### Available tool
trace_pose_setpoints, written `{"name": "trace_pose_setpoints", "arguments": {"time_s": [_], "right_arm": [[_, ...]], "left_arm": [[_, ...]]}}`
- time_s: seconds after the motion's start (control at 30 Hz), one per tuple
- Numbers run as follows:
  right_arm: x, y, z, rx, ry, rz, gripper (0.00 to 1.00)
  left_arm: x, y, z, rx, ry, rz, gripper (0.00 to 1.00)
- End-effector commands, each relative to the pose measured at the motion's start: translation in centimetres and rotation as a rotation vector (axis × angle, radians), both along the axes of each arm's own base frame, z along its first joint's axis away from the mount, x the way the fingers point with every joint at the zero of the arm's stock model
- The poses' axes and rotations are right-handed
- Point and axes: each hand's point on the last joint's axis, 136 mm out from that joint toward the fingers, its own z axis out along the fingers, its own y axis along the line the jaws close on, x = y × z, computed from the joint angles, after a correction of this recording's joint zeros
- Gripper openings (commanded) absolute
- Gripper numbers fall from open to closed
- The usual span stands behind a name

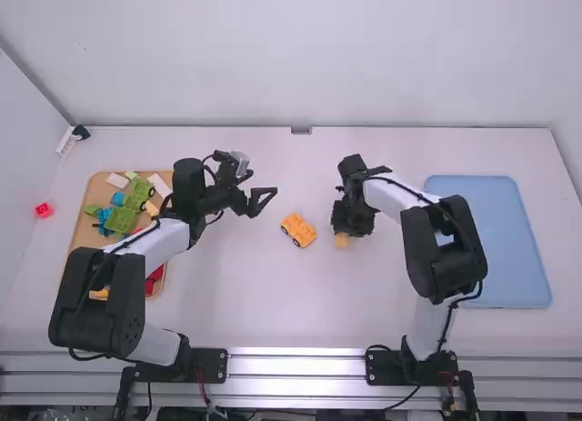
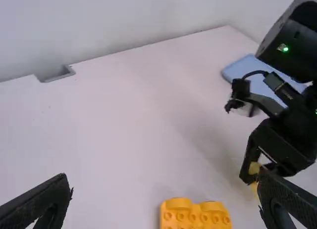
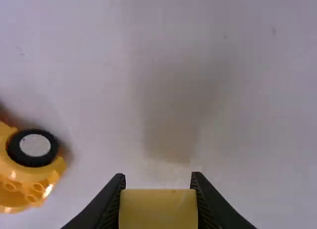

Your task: Assemble lego blocks to make yellow taxi

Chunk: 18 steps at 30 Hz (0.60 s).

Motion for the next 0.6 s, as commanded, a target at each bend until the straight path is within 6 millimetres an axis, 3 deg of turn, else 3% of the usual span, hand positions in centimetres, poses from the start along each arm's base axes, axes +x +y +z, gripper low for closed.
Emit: {"name": "trace_pose_setpoints", "arguments": {"time_s": [0.0,0.2,0.4,0.57], "right_arm": [[-0.2,1.0,0.1,0.02,0.069,-0.239,0.23],[1.0,-0.3,-0.3,-0.039,0.06,-0.533,0.0],[0.6,-1.0,-1.7,-0.075,0.114,-0.734,0.0],[1.5,-0.3,-1.4,0.049,0.171,-0.794,0.0]], "left_arm": [[0.5,0.3,0.3,0.029,-0.029,0.019,0.99],[0.5,0.3,0.1,0.033,-0.027,0.018,0.99],[0.5,0.3,0.1,0.033,-0.024,0.018,0.99],[0.4,0.3,0.1,0.033,-0.022,0.018,0.99]]}}
